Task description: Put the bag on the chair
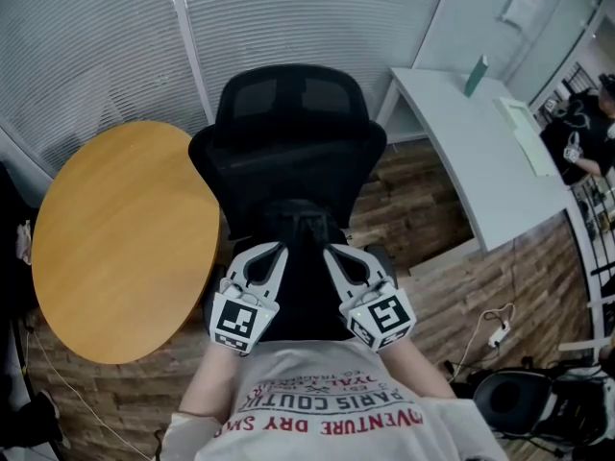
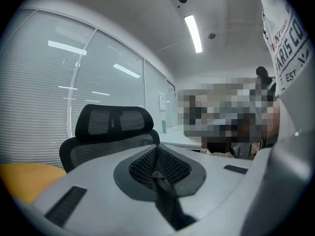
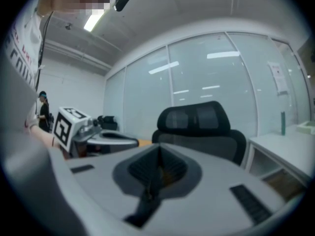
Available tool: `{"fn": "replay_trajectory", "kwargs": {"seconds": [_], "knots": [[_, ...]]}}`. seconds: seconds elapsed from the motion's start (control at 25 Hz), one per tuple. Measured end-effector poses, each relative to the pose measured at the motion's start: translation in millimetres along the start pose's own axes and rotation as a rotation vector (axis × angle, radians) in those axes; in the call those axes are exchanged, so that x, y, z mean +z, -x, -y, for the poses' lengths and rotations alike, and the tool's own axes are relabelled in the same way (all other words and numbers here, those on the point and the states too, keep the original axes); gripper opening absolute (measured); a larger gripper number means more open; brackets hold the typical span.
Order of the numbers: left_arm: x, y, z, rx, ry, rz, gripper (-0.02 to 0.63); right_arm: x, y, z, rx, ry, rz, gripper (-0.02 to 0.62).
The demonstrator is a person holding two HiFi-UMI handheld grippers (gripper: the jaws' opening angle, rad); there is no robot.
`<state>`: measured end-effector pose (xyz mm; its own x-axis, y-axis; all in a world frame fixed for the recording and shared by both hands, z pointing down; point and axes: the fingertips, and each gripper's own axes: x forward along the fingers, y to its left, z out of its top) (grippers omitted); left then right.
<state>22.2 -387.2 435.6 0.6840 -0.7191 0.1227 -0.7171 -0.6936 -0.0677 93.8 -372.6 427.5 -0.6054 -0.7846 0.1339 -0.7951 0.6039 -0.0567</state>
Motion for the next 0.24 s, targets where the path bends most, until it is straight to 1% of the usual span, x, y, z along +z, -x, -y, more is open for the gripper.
{"fn": "replay_trajectory", "kwargs": {"seconds": [0.08, 0.24], "knots": [[0.6, 2.4, 0.4, 0.0, 0.005, 0.002, 0.04, 0.0, 1.1, -2.3, -0.001, 0.005, -0.002, 0.026], [0.1, 4.8, 2.3, -0.004, -0.011, 0.002, 0.04, -0.5, 1.7, -5.3, 0.001, 0.014, 0.002, 0.026]]}}
